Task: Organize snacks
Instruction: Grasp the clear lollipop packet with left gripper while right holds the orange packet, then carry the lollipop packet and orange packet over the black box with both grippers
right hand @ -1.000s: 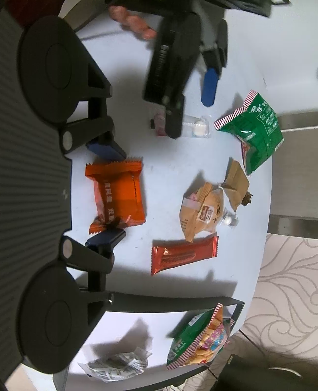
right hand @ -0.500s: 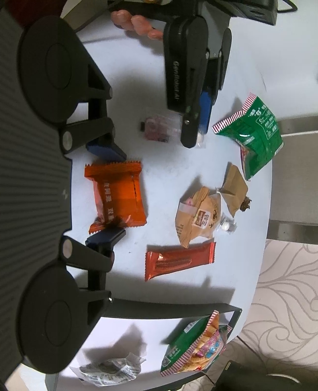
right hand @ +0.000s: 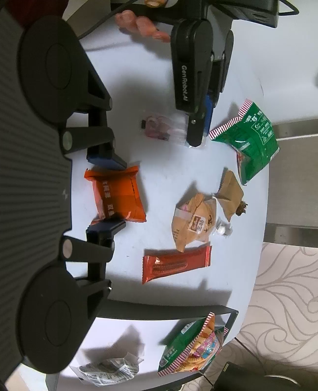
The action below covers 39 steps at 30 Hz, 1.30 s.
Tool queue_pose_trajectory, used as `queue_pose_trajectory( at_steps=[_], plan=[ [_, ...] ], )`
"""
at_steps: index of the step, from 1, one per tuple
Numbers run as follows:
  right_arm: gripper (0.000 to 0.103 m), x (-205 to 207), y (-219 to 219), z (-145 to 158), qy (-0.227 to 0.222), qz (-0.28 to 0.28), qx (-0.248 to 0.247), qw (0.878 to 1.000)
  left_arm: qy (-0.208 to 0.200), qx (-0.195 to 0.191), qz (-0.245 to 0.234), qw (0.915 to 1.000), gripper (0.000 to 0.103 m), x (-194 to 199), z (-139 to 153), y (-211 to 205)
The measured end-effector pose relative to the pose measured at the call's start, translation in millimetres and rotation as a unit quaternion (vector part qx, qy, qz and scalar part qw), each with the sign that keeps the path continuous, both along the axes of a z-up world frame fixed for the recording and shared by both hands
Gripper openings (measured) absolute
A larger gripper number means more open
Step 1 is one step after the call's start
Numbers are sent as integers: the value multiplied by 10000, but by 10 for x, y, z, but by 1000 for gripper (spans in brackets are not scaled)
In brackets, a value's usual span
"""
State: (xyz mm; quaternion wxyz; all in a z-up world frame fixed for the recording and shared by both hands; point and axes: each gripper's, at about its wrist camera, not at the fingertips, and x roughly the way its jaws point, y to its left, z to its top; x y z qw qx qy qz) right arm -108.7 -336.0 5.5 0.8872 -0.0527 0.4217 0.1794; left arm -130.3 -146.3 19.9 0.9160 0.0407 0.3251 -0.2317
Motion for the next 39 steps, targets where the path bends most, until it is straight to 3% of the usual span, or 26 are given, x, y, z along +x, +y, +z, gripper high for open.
queue_pose_trajectory(
  at_steps=[10, 30, 39],
  plan=[
    [43, -63, -31, 39, -10, -49, 170, 9998, -73, -62, 125, 9999, 17, -24, 98, 66],
    [42, -176, -135, 322, -201, 18, 677, 9975, -371, 52, 303, 9988, 17, 26, 458, 64],
    [42, -261, -292, 487, -404, -102, 902, 9950, -543, -22, 149, 9984, 17, 94, 663, -120]
  ],
)
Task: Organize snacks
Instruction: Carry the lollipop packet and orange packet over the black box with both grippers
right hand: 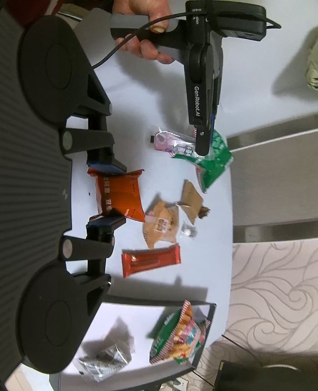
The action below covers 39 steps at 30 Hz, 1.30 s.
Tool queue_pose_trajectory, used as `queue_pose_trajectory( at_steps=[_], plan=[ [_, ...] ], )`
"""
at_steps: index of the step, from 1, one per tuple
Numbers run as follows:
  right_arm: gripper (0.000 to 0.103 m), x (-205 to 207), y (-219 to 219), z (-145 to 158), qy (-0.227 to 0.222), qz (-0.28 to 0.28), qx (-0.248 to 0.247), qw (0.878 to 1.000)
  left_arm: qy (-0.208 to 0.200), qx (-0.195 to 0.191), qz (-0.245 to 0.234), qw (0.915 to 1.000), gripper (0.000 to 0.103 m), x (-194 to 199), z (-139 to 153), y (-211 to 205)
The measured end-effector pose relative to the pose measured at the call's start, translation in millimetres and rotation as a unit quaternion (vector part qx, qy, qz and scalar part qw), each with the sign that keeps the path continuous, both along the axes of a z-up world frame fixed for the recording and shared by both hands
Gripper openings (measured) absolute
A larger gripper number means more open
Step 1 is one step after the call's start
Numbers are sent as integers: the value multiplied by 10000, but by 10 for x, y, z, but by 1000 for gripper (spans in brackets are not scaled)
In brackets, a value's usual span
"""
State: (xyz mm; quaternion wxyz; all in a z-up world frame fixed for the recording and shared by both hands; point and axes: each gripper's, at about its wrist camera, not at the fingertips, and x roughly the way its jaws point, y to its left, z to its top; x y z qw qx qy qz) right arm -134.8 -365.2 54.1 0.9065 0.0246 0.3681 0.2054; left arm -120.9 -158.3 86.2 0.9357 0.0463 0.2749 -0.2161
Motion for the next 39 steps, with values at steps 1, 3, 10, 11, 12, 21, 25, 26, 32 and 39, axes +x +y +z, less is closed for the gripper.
queue_pose_trajectory(
  at_steps=[1, 3, 10, 11, 12, 21, 25, 26, 32, 39],
  plan=[
    [42, -15, -38, 28, -29, -38, 29, 10000, -30, -10, -33, 10000, 17, 15, 30, -42],
    [42, -40, -131, 84, -76, -129, 97, 9998, -69, -62, -116, 9999, 17, 39, 82, -136],
    [42, -131, -580, 219, -189, -652, 233, 9974, -198, -297, -638, 9973, 17, 194, 245, -680],
    [42, -145, -642, 228, -195, -730, 238, 9969, -199, -335, -723, 9966, 17, 217, 256, -781],
    [42, -156, -706, 235, -201, -798, 239, 9963, -193, -368, -828, 9957, 17, 238, 263, -887],
    [42, -172, -1286, 307, -294, -1261, 185, 9914, -186, -387, -1528, 9873, 17, 342, 178, -1770],
    [42, -187, -1513, 328, -319, -1415, 199, 9892, -128, -327, -1700, 9848, 17, 375, 93, -2054],
    [42, -197, -1576, 334, -318, -1458, 214, 9886, -103, -320, -1724, 9844, 17, 382, 64, -2106],
    [42, -258, -1837, 312, -264, -1655, 319, 9853, 112, -145, -1862, 9823, 17, 472, -157, -2384],
    [42, -345, -1981, 267, -241, -1802, 342, 9827, 228, 92, -1781, 9837, 17, 671, -339, -2655]
  ],
)
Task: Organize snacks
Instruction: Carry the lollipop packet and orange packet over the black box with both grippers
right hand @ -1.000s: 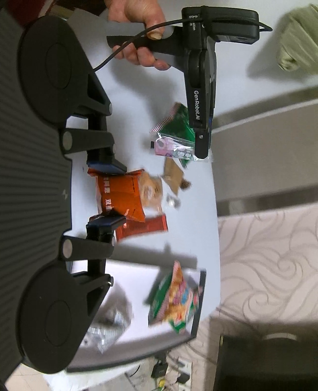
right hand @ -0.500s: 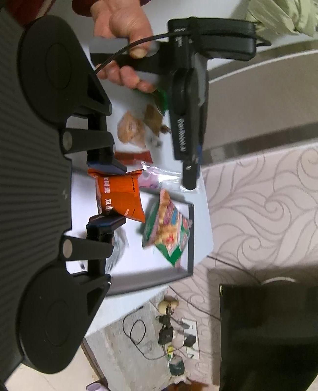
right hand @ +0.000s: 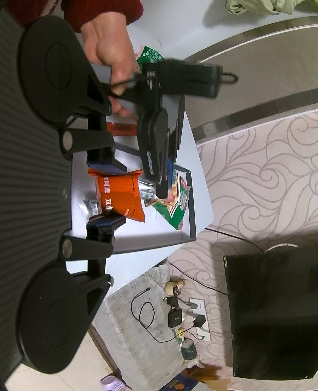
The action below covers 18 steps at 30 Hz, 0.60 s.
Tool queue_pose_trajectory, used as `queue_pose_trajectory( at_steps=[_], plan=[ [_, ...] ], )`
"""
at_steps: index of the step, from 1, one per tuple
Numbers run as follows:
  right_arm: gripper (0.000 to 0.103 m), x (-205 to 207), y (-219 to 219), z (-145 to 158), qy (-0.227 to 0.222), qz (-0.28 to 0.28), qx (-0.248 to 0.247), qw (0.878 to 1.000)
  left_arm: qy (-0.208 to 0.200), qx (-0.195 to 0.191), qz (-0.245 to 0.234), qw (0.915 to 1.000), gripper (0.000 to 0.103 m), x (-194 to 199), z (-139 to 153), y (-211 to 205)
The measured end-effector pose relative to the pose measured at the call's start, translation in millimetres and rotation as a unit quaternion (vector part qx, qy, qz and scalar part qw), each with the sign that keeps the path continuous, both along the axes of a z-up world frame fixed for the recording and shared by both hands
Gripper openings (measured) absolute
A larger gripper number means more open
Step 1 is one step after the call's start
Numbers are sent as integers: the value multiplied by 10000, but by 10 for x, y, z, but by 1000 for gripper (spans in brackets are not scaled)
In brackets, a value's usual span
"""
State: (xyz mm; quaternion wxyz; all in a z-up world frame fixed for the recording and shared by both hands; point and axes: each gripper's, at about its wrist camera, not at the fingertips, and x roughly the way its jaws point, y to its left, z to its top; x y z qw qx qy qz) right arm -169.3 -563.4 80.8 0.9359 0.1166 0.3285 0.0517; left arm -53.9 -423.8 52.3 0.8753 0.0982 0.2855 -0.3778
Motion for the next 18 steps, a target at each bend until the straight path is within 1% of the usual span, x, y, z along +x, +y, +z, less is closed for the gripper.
queue_pose_trajectory(
  at_steps=[6, 11, 15, 18],
  plan=[
    [42, -48, -22, -24, 25, -7, 44, 10000, -162, 66, 16, 9998, 17, 62, 59, -161],
    [42, -22, -6, -26, 30, 40, 107, 9999, -179, 101, 79, 9998, 17, 117, 78, -180],
    [42, 10, 16, -30, 16, 53, 144, 9999, -267, 92, 97, 9996, 18, 110, 139, -169],
    [42, 12, 27, -41, 3, 49, 165, 9999, -362, 176, 104, 9991, 19, 90, 152, -187]
  ],
)
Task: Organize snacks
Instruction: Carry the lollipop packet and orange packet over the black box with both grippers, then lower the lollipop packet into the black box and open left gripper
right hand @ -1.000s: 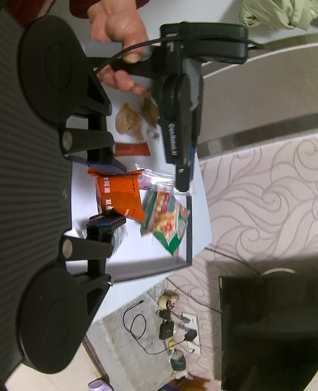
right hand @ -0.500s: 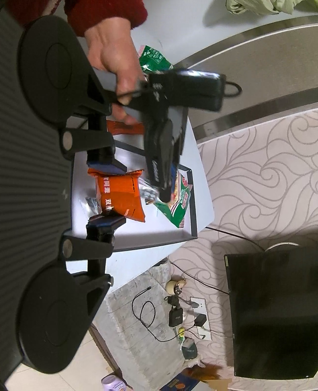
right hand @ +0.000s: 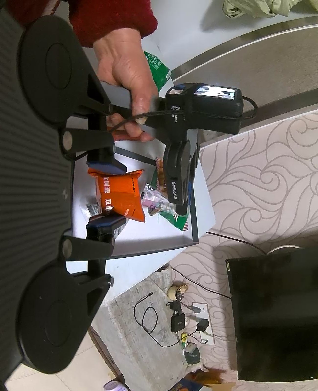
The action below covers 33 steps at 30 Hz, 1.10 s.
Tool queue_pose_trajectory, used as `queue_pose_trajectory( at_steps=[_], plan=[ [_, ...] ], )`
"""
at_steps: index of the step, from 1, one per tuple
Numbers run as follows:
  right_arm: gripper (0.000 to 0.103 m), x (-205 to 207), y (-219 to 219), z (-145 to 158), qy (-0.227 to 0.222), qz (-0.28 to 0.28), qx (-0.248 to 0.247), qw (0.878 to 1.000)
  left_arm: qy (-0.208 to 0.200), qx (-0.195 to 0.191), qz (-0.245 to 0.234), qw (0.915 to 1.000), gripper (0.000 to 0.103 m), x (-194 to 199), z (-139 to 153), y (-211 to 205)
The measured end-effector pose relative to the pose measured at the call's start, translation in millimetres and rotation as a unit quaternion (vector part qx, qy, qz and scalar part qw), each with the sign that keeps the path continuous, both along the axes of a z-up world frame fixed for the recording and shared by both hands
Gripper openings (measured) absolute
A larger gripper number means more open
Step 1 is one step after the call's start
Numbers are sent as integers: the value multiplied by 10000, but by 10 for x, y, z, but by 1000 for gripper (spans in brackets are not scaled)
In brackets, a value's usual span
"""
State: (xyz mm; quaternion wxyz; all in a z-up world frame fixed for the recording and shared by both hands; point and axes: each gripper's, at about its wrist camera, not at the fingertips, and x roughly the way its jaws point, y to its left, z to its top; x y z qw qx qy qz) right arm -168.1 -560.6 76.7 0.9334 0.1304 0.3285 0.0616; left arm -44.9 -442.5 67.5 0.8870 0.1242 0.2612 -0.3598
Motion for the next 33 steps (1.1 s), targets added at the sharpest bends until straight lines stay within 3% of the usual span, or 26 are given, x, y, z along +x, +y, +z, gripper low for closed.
queue_pose_trajectory(
  at_steps=[13, 14, 15, 17, 33],
  plan=[
    [42, -17, 114, -6, 1, -31, 90, 10000, -53, 90, -176, 9998, 19, -21, 32, 7],
    [42, -21, 126, -7, 1, -46, 92, 9999, -57, 90, -226, 9997, 32, -30, 39, 10],
    [42, -24, 137, -6, 2, -54, 97, 9999, -106, 101, -228, 9996, 54, -41, 42, 13],
    [42, -34, 161, -10, 5, -79, 104, 9999, -318, 118, -164, 9993, 80, -90, 59, 23],
    [43, -77, 319, -81, 86, -101, 222, 9997, -276, -71, -112, 9995, 80, -267, 148, 268]
  ],
)
